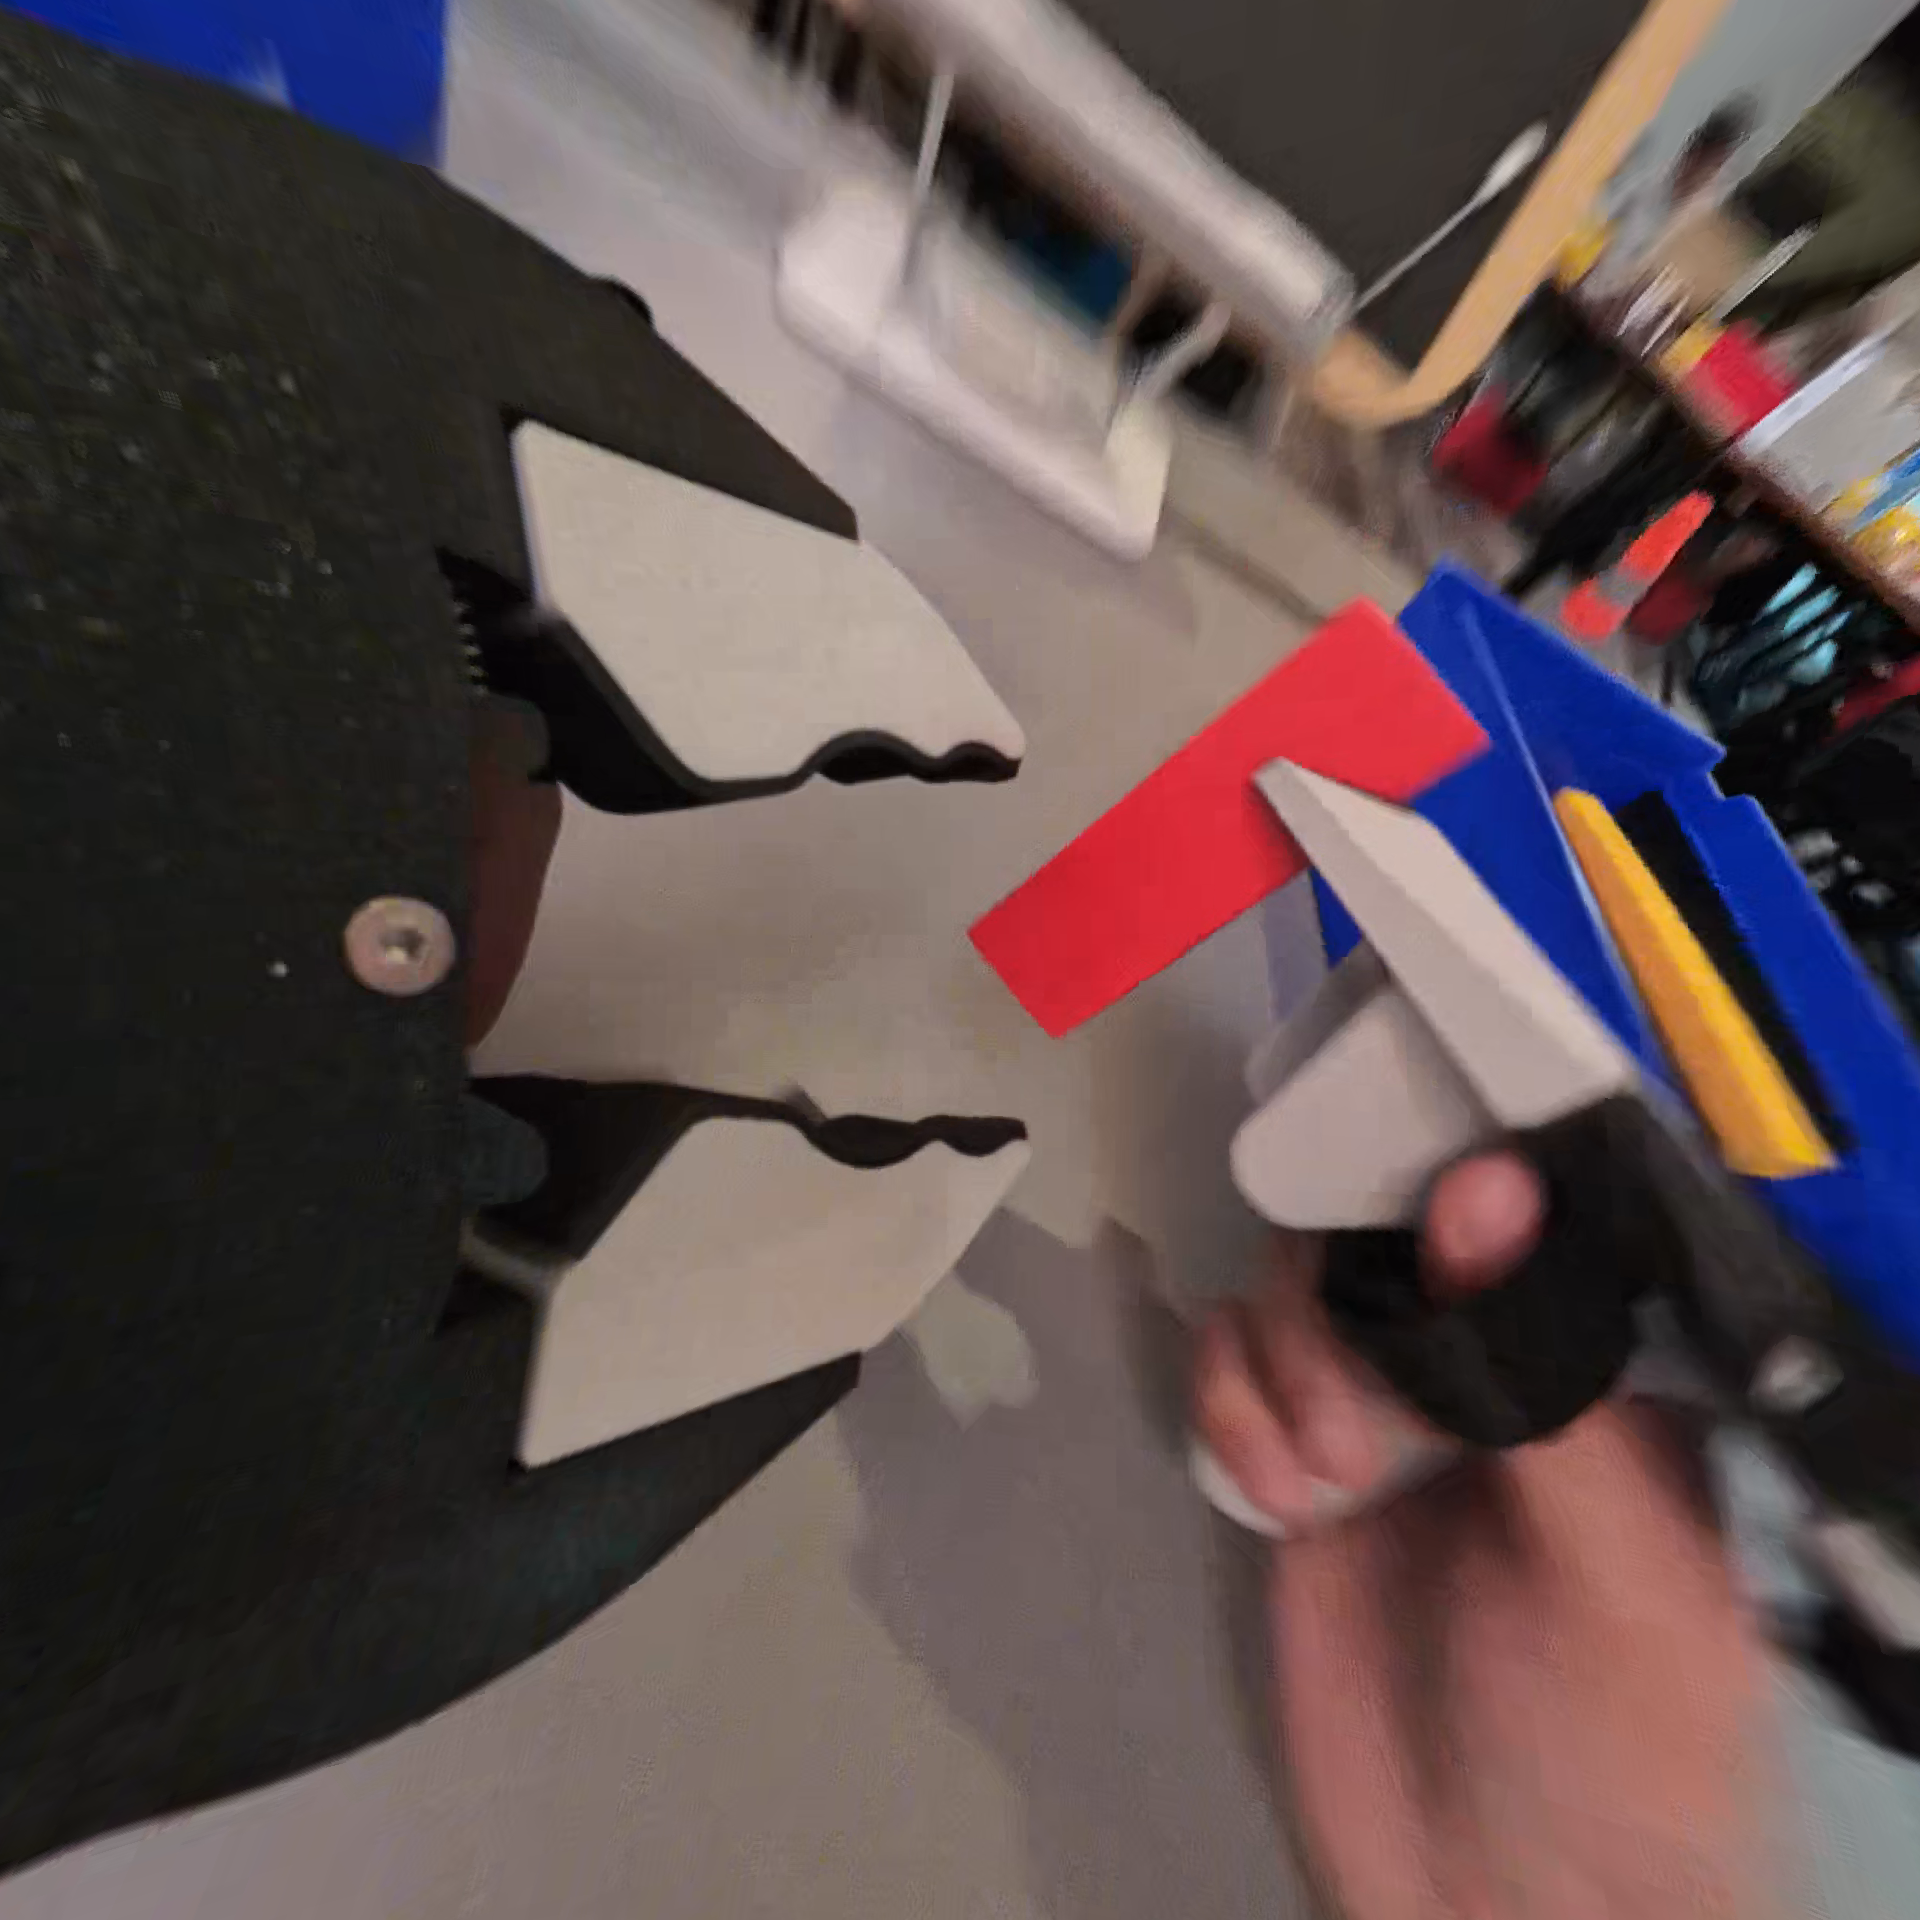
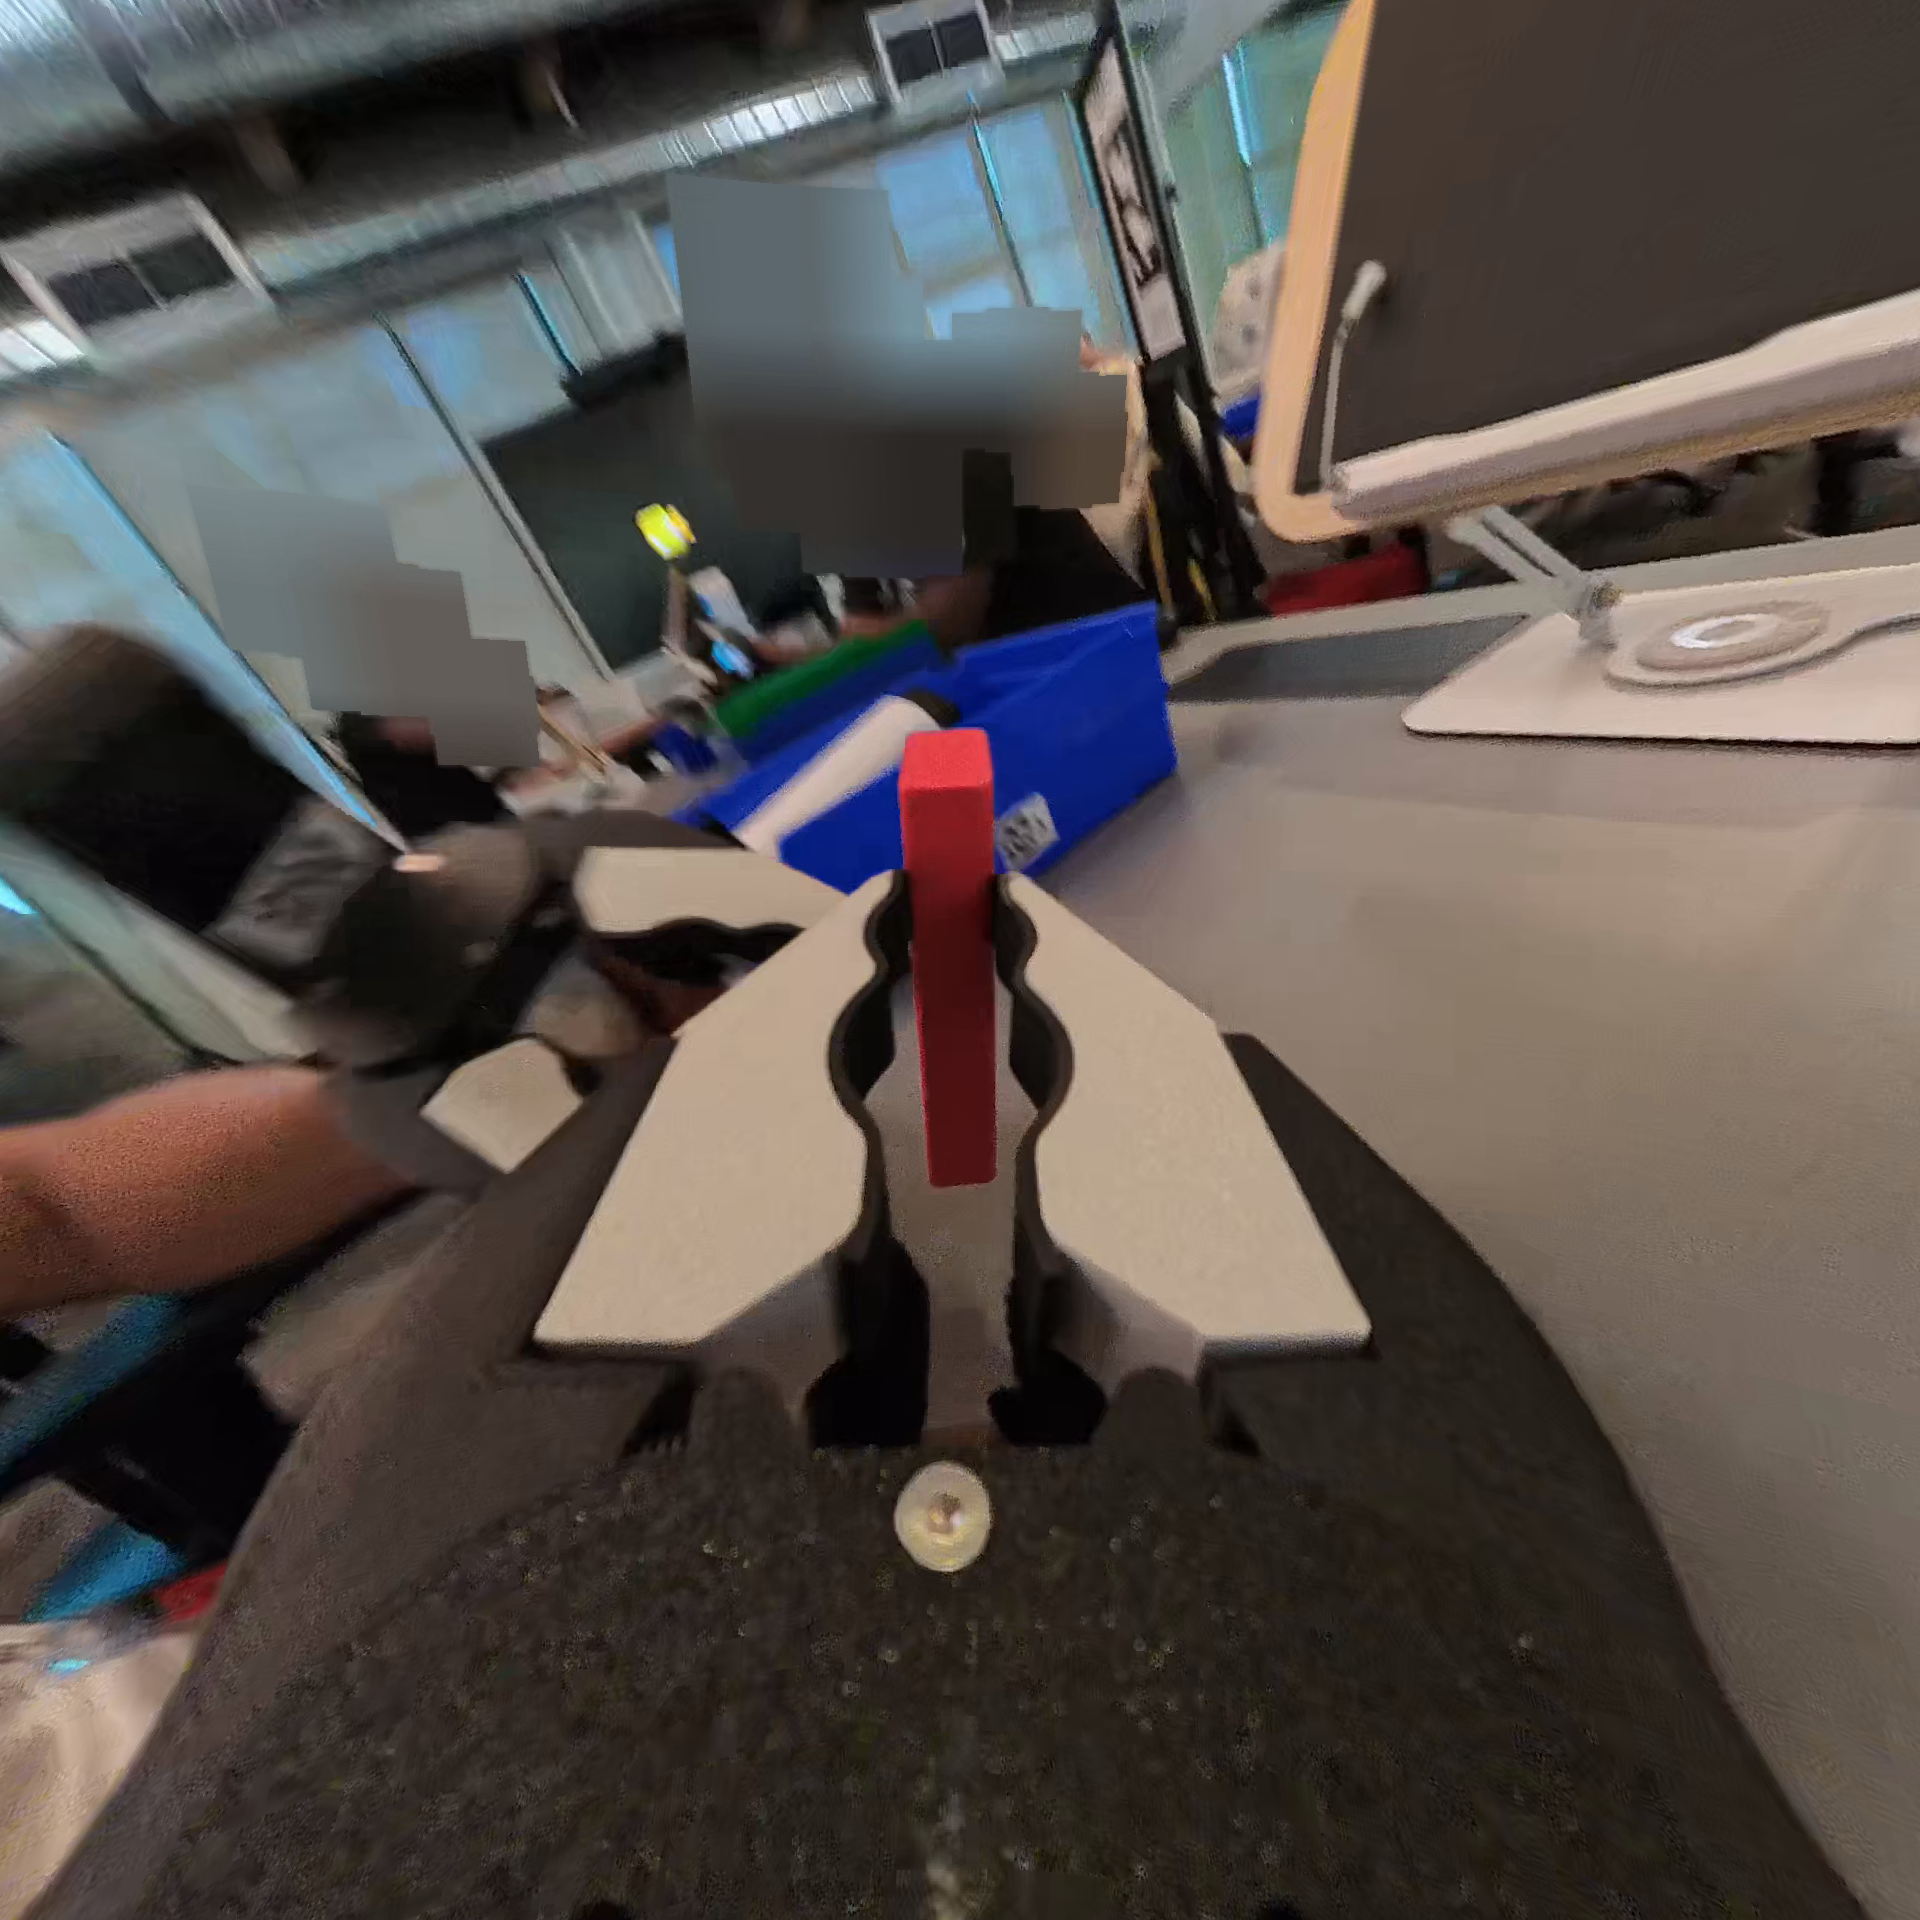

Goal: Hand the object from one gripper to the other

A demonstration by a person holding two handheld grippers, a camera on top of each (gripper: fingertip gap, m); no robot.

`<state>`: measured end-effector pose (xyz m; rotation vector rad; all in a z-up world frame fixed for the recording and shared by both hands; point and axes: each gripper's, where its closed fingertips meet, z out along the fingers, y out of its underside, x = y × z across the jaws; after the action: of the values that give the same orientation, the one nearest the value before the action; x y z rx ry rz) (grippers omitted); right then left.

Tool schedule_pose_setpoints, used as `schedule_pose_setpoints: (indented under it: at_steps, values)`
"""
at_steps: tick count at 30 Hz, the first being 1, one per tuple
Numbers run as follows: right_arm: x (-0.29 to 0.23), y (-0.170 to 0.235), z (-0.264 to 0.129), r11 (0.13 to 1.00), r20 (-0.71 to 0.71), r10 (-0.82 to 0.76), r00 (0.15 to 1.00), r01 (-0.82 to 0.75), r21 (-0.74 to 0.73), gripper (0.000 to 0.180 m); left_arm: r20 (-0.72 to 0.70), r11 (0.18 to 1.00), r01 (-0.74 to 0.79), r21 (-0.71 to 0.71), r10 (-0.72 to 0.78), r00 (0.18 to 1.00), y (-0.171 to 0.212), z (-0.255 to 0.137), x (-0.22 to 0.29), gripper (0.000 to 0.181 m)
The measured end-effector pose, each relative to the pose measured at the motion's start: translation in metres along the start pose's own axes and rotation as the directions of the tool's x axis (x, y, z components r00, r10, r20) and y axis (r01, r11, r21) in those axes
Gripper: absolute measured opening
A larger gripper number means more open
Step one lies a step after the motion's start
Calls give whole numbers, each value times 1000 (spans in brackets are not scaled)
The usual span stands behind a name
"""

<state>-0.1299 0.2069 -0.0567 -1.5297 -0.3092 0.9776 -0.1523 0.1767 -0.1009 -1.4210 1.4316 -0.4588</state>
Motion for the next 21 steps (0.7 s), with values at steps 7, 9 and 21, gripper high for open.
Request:
schedule_pose_setpoints:
  at_steps: [7,9,21]
  values:
    - [-48,-30,-6,933,342,226,912,-304,191,15,-468,832,546,98,-446,763,-29,-15,13,38]
    - [-46,-33,-6,925,354,234,905,-320,207,15,-552,797,594,111,-447,704,-38,-24,16,21]
    - [-14,-20,-13,996,89,4,996,-12,93,50,-459,820,559,120,-454,764,-20,-28,-26,16]
